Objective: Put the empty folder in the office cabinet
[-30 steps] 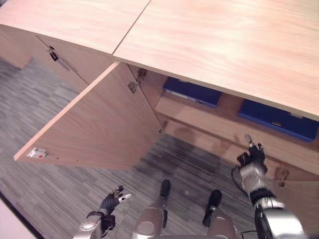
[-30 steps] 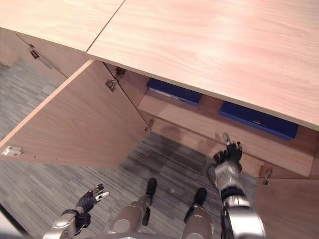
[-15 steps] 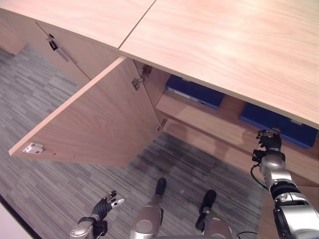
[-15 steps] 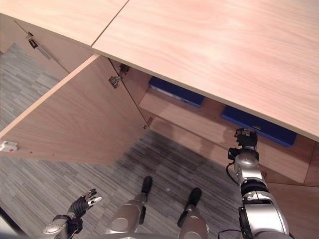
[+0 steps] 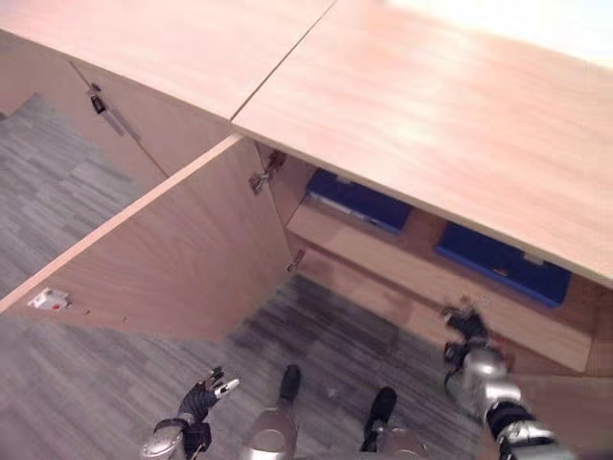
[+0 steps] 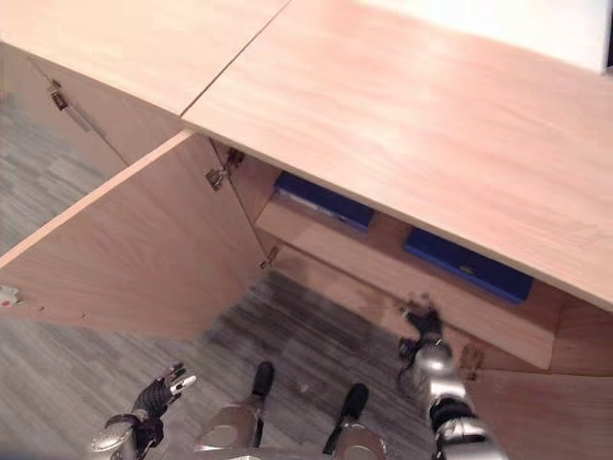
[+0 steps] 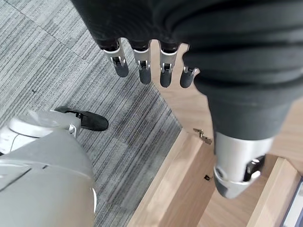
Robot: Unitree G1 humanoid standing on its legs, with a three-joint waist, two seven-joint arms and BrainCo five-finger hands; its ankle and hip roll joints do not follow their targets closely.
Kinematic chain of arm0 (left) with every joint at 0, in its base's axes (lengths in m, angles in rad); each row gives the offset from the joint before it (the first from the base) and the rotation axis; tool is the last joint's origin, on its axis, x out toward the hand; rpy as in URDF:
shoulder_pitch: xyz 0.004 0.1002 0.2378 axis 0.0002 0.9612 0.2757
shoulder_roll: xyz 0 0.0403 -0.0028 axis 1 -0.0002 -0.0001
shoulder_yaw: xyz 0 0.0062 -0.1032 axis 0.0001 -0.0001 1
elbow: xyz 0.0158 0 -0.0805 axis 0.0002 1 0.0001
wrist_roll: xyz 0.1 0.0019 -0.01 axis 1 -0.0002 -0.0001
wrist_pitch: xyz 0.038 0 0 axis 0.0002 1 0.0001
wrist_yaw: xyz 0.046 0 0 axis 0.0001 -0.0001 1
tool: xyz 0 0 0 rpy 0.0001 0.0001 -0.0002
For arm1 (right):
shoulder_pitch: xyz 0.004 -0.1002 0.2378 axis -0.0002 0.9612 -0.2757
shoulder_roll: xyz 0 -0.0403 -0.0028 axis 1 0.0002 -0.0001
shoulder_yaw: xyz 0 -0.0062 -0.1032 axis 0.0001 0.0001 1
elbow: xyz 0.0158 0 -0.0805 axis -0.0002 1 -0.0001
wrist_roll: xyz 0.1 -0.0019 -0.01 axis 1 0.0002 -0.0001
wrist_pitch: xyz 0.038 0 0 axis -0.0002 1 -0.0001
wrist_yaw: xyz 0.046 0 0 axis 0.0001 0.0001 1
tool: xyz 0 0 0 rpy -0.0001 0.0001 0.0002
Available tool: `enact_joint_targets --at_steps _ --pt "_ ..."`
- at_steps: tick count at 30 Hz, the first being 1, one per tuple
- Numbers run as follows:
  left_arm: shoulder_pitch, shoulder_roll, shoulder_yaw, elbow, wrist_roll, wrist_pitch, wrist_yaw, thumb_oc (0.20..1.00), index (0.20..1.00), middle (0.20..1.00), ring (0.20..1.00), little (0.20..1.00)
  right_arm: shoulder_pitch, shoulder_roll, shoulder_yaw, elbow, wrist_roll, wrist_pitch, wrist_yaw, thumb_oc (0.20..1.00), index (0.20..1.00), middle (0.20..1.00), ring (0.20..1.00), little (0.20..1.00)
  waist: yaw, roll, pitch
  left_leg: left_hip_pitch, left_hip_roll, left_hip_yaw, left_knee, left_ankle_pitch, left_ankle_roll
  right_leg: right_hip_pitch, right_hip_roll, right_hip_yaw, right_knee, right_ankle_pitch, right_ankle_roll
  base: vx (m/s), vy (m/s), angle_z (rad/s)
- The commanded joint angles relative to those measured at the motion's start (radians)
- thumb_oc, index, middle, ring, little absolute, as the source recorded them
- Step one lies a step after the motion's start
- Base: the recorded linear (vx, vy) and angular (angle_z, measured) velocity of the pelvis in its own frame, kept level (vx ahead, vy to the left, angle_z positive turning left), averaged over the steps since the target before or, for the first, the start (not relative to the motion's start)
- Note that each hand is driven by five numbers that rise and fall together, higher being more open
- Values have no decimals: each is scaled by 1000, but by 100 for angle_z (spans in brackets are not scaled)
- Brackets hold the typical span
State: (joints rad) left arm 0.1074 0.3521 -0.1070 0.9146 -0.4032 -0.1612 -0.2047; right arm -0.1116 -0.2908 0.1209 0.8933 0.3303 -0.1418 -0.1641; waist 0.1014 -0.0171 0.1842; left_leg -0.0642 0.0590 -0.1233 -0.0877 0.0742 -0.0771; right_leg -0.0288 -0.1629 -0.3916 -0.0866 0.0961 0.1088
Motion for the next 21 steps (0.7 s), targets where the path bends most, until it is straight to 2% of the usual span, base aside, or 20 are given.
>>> enact_joint_targets --at_steps 1,7,9,12,17,18,19,20,21 --pt "-21 2 7 83 75 -30 39 1000 1000 1000 1000 1000 23 -34 47 -42 -75 -9 66 1000 1000 1000 1000 1000 14 15 -57 -14 10 22 28 -48 -28 -3 -31 16 147 -121 63 68 57 -13" --pt "-29 -10 23 121 101 -38 79 1000 1000 1000 1000 1000 79 -10 146 -5 -174 13 117 1000 1000 1000 1000 1000 6 3 -70 29 12 28 24 -59 -26 27 -29 14 159 -133 59 47 39 -7" --pt "-34 -10 24 127 108 -42 88 1000 1000 1000 1000 1000 99 -7 197 1 -230 16 134 1000 1000 1000 1000 1000 12 -8 -76 43 13 23 23 -61 -29 49 -22 4 155 -140 58 28 -5 5" --pt "-44 -18 27 136 96 -46 105 1000 1000 1000 1000 1000 99 18 204 35 -212 20 136 1000 1000 1000 1000 1000 27 -14 -82 44 18 6 23 -53 -37 67 -14 -15 146 -148 51 8 -39 18" --pt "-41 -27 32 145 83 -52 118 1000 1000 1000 1000 1000 80 21 226 44 -215 13 130 1000 1000 1000 1000 1000 58 -9 -76 29 23 -22 34 -40 -52 88 -5 -46 110 -144 46 -35 -39 23" --pt "-46 -32 32 146 68 -54 122 1000 1000 1000 1000 1000 66 18 225 42 -196 7 121 1000 1000 1000 1000 1000 78 0 -62 -3 23 -35 56 -26 -67 91 -6 -63 92 -143 45 -76 -4 33" --pt "-47 -33 32 146 68 -54 122 1000 1000 1000 1000 1000 65 17 224 43 -196 6 121 1000 1000 1000 1000 1000 76 0 -62 -6 23 -37 58 -27 -68 92 -6 -66 90 -142 45 -230 23 39" --pt "-67 -42 27 144 42 -56 131 1000 1000 1000 1000 1000 30 6 225 52 -182 4 101 1000 1000 1000 1000 1000 103 14 -28 -70 25 -42 92 7 -103 105 -17 -100 66 -140 49 -154 26 46" --pt "-67 -42 27 144 42 -56 131 1000 1000 1000 1000 1000 30 6 225 52 -182 4 101 1000 1000 1000 1000 1000 103 14 -28 -70 25 -42 92 7 -103 105 -17 -100 66 -140 49 -219 58 57"
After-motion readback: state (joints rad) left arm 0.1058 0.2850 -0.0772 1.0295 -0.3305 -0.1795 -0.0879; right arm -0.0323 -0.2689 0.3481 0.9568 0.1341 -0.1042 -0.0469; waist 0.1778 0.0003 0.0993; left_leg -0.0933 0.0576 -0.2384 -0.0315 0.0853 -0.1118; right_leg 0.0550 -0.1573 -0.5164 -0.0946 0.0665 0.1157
